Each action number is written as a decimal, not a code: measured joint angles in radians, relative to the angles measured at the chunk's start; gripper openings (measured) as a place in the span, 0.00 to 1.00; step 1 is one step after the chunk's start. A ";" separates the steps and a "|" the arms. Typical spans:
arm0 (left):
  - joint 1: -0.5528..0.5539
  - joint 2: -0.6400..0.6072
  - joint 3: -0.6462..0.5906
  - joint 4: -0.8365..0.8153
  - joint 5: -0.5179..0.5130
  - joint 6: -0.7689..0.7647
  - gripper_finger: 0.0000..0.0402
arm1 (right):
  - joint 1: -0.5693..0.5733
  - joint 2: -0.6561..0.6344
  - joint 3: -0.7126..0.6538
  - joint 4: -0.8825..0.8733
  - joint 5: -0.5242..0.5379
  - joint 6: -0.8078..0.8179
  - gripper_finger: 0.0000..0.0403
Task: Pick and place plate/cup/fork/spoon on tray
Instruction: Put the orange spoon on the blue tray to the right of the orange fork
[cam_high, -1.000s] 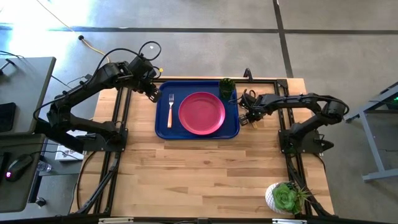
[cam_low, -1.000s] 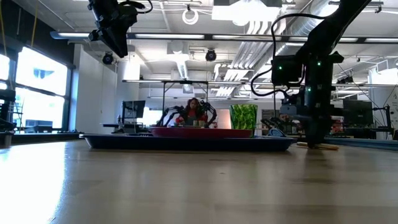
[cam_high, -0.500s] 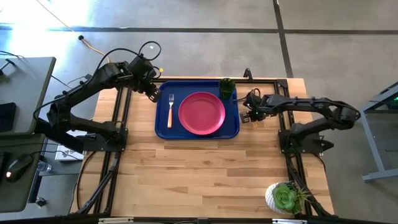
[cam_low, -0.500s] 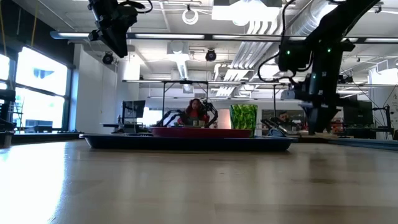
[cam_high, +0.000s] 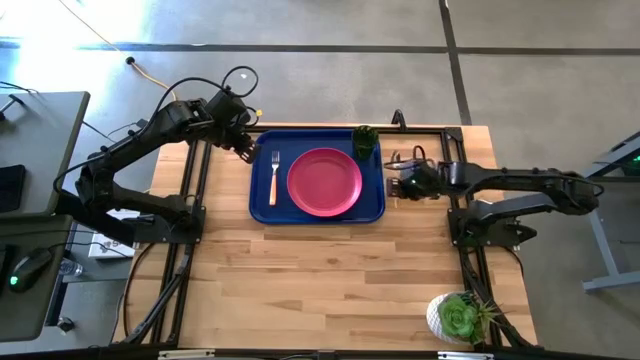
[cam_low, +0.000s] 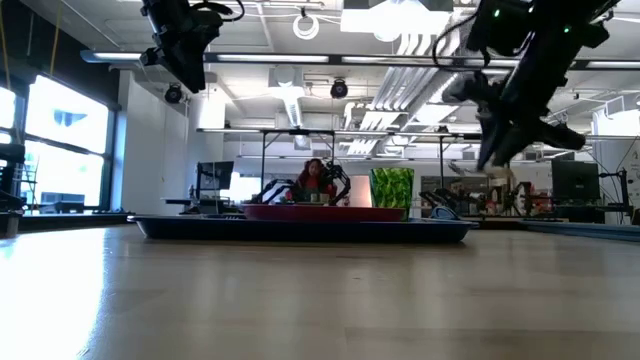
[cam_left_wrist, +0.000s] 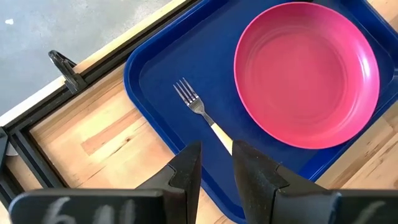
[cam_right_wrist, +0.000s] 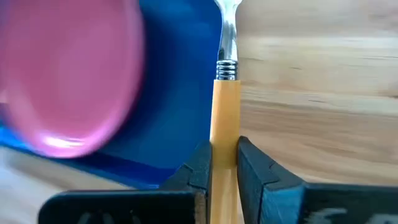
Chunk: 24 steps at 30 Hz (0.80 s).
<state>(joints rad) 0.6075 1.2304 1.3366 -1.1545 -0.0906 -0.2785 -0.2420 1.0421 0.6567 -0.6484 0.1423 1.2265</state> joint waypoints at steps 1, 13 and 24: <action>0.000 0.000 0.000 0.000 0.000 0.000 0.20 | 0.022 -0.015 0.000 0.031 0.023 0.024 0.06; 0.000 0.000 0.000 0.000 -0.004 0.001 0.20 | 0.241 -0.033 0.078 0.242 0.282 0.153 0.06; 0.001 0.000 0.000 0.000 -0.024 0.011 0.20 | 0.350 0.170 0.387 0.085 0.378 0.132 0.07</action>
<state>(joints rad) 0.6083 1.2308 1.3365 -1.1545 -0.1150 -0.2672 0.1079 1.2120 1.0437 -0.5636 0.5202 1.3588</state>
